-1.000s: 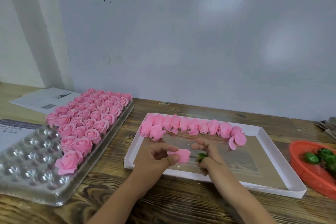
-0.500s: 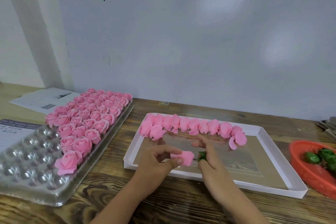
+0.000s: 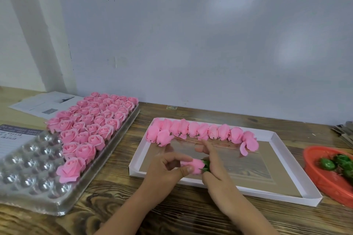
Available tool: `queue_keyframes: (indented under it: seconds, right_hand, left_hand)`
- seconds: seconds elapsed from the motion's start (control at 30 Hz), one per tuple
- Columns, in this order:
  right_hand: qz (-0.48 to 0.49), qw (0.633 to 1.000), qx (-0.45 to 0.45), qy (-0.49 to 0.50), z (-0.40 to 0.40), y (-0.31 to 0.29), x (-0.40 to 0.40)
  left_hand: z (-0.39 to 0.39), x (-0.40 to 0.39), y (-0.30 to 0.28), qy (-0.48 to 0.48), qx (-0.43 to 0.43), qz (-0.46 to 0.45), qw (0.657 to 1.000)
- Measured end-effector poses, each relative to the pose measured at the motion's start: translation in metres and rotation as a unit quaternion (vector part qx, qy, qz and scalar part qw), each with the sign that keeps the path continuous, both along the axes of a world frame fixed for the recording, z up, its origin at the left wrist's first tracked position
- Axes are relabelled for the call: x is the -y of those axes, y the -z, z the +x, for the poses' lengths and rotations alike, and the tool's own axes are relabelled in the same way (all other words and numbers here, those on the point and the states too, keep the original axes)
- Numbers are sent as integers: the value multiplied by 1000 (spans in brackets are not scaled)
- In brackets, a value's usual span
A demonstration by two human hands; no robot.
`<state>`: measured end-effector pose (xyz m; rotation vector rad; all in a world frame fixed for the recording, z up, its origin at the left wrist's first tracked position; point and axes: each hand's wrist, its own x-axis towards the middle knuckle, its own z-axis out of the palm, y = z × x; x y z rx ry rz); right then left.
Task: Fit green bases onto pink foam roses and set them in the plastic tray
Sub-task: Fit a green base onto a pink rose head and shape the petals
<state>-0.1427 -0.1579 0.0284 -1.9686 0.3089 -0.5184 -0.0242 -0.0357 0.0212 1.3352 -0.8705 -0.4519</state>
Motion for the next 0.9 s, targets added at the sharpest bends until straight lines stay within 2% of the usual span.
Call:
queue_keyframes:
  seconds: [0.13,0.2,0.4,0.8,0.9]
  right_hand:
    - [166,985,17,44,14,-3,5]
    - [207,976,35,54,11,-2,4]
    - [167,977,118,60,-6,1,2]
    - [130,984,115,47,-4,8,-1]
    - [169,974,143,51,-2,11,-1]
  left_hand:
    - [1,-1,-1,6,-49,8,999]
    - [1,-1,-2,7,-67,4,998]
    - [3,-3,-5,5,-118,-11,993]
    - [4,-4,-7,14,-162,-30,986]
    - [2,-3,-8,12,-161,-26,987]
